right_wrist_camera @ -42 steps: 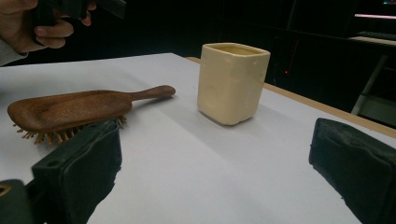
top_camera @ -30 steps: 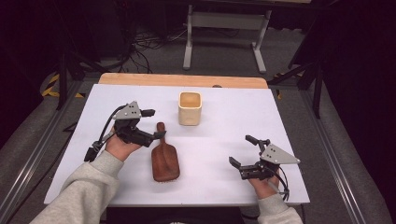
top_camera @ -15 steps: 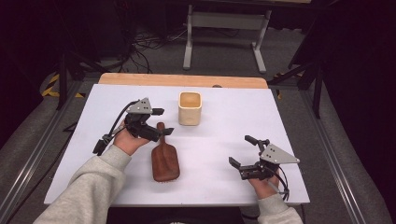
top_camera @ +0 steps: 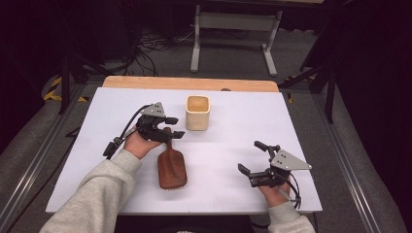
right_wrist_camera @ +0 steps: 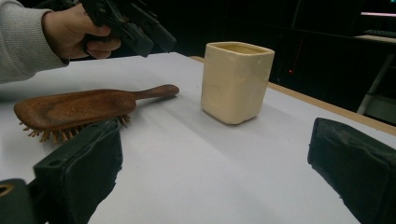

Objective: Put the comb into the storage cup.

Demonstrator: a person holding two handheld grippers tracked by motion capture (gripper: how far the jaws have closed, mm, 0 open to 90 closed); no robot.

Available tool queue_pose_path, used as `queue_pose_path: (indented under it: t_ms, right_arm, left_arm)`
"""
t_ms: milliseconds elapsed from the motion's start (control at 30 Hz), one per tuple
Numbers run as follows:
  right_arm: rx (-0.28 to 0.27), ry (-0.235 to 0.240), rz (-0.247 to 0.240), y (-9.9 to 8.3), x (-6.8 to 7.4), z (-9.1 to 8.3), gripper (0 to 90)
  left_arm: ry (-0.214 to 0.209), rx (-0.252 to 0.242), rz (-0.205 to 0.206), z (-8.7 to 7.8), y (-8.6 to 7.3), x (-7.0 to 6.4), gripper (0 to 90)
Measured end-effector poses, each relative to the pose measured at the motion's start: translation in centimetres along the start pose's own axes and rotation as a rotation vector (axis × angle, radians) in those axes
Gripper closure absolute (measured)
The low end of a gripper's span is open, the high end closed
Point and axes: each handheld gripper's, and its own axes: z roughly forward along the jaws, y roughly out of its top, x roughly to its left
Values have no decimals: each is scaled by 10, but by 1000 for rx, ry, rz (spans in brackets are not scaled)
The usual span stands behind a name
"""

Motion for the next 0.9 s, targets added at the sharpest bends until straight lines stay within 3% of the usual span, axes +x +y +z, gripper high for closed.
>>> queue_pose_path:
  t_ms: [67, 100, 167, 333, 533, 600, 900]
  right_arm:
    - [2, 1, 0, 0, 0, 0, 39]
    - [1, 4, -2, 0, 0, 1, 40]
    - [2, 5, -3, 0, 0, 2, 40]
    - [2, 5, -3, 0, 0, 1, 41]
    - [3, 8, -4, 0, 0, 1, 41]
    - [2, 10, -2, 0, 0, 1, 41]
    - [3, 17, -4, 0, 1, 1, 42]
  left_arm:
    - [24, 11, 10, 0, 0, -1, 519]
    - [44, 29, 27, 1, 1, -1, 519]
    - [62, 64, 26, 4, 1, -1, 666]
    - [43, 216, 52, 16, 3, 6, 879]
    - [42, 332, 84, 26, 8, 7, 900]
    - [71, 349, 111, 27, 9, 5, 900]
    - [38, 473, 135, 38, 7, 7, 900]
